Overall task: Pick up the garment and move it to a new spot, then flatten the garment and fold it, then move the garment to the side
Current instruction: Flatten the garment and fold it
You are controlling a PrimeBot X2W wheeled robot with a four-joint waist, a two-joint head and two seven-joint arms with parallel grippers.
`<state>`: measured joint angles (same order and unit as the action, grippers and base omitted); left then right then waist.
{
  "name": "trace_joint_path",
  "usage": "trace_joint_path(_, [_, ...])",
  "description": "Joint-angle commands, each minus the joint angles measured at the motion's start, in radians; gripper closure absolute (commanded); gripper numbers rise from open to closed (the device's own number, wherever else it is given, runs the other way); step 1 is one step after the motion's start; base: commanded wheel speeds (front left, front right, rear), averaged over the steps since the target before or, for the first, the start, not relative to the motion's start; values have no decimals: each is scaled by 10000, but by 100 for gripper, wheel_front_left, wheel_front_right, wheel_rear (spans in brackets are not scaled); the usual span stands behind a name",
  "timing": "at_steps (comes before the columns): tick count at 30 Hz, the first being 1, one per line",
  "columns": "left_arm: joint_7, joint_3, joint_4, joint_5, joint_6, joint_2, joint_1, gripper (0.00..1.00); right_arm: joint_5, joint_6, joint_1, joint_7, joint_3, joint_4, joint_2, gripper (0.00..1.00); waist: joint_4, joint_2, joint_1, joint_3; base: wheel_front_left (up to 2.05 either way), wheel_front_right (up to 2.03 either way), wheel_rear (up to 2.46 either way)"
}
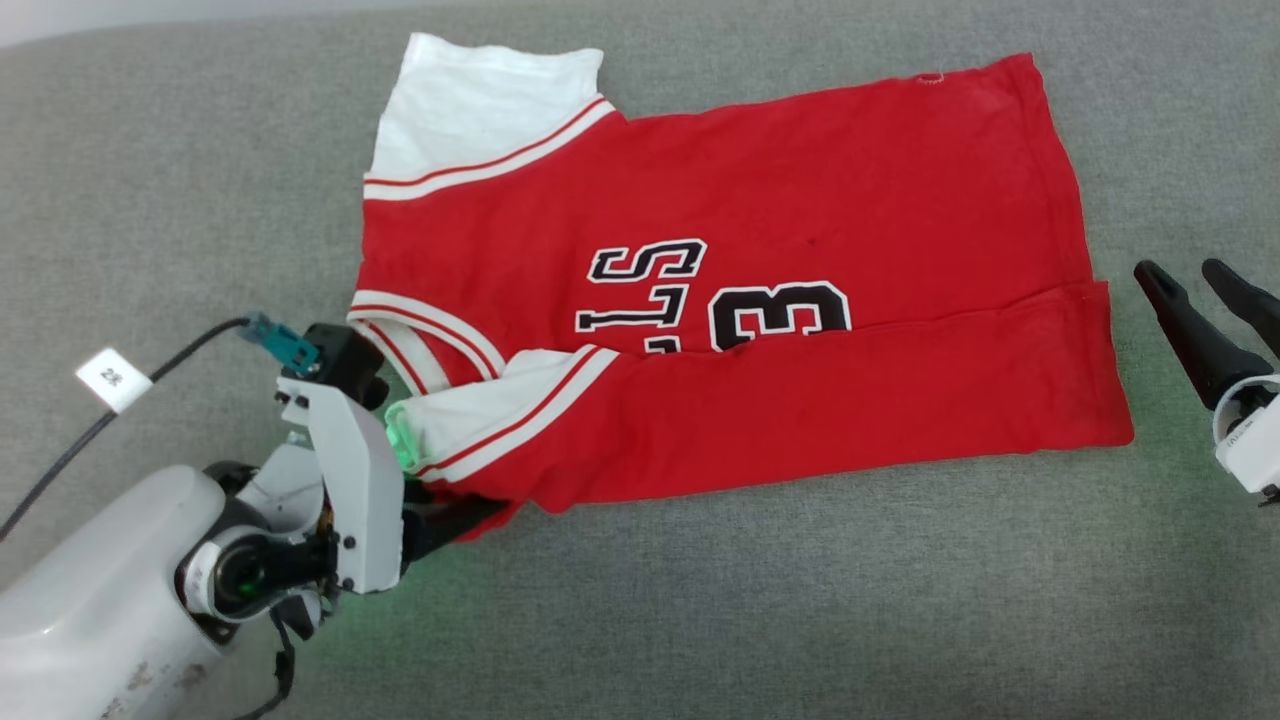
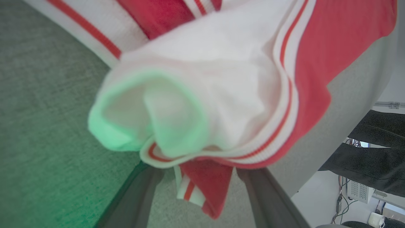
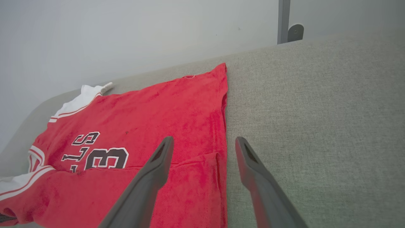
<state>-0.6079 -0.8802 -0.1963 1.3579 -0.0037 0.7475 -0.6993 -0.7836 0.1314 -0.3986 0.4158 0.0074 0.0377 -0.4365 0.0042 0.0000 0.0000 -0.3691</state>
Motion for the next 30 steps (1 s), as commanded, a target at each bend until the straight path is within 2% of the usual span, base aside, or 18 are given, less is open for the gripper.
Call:
trace_joint_path(1, [24,-280,-393,-91,-92,-326,159,53,6,-11,-93,136,44,-23,-137,0,-118,0,0,-123,0,0,0])
trace_joint_path(2, [50,-310,-443,-72,-225,-418,175,96,83,-11,-65,239,78,-38,-240,0,-119,0,0,-135,0,0,0])
trace_joint_path(3, [75,-287,-471,49,-313,-541,219,100,157,-11,-18,384,124,-62,-354,0,-103,0,0,-154,0,0,0])
trace_joint_path(8, [266,-316,-410,25,-508,-757,317,100,517,-11,184,1525,518,-295,-1032,0,18,0,0,-233,0,0,0])
trace_joint_path(13, [496,-319,-530,-55,-679,-900,348,100,1022,-11,179,3269,1281,-413,-1834,0,189,0,0,-261,0,0,0])
trace_joint_path(17, [619,-264,-629,-87,-849,-1041,153,100,1187,-11,-51,4322,1777,-411,-2183,0,369,0,0,-373,0,0,0])
trace_joint_path(22, [745,-298,-603,-197,-976,-1293,-55,100,1254,-11,-207,4873,2267,-40,-2262,0,602,0,0,-543,0,0,0])
trace_joint_path(24, [772,-338,-574,-214,-1024,-1346,-60,100,1184,-11,-243,4970,2454,51,-2264,80,669,0,0,-572,0,0,0])
trace_joint_path(25, [792,-356,-572,-218,-1047,-1370,-56,100,1148,-11,-236,5014,2514,96,-2277,100,693,0,0,-573,0,0,0])
trace_joint_path(30, [993,-405,-549,-365,-1113,-1386,1,100,1037,-14,-168,4762,2309,182,-2327,100,791,0,0,-448,0,0,0])
